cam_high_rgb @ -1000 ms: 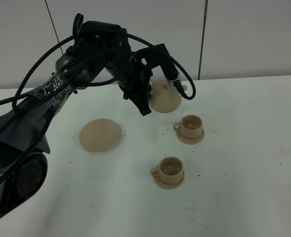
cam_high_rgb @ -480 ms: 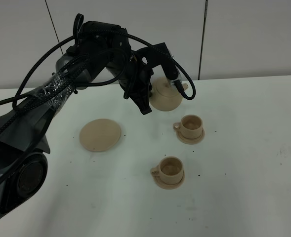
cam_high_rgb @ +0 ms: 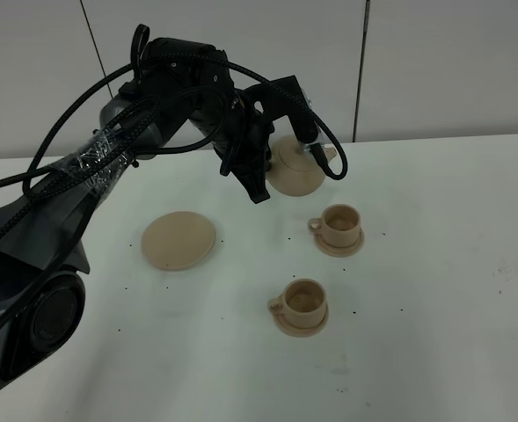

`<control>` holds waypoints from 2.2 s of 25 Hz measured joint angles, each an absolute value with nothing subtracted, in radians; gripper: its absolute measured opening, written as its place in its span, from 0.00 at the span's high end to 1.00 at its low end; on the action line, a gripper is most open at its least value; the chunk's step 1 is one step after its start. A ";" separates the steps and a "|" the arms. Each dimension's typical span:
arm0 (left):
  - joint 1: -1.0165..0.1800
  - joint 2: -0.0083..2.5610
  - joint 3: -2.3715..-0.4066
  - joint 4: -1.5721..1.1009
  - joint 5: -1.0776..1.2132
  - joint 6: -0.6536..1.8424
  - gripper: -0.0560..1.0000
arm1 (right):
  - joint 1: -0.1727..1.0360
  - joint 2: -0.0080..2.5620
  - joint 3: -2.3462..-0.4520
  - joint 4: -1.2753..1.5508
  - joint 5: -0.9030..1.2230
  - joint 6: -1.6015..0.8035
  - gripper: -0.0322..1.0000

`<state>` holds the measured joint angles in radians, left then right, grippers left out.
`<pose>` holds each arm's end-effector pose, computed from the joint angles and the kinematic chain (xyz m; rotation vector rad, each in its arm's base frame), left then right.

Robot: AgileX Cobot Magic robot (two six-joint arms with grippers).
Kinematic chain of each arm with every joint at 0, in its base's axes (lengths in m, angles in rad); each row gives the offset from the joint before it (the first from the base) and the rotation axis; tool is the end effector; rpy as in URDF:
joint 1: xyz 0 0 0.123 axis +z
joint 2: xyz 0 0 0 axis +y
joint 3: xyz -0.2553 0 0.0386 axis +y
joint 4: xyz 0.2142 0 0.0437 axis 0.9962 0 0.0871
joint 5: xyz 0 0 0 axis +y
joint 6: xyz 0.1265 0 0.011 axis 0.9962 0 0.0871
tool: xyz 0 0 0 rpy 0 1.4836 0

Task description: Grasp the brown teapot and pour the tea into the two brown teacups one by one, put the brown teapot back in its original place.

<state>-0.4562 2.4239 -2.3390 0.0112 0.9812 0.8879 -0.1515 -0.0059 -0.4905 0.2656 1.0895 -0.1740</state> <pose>0.4545 -0.2217 0.1818 1.5971 2.0005 0.1812 0.0251 0.0261 0.2422 -0.0393 2.0489 0.1175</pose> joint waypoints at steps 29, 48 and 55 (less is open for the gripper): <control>-0.472 2.424 -2.339 0.065 0.960 0.941 0.79 | -0.152 -0.006 -0.491 0.266 1.089 -0.174 0.65; -0.481 2.424 -2.339 0.095 0.944 1.025 0.79 | -0.152 -0.006 -0.491 0.266 1.089 -0.174 0.65; -0.486 2.424 -2.339 0.104 0.926 1.043 0.79 | -0.152 -0.006 -0.491 0.266 1.089 -0.174 0.65</control>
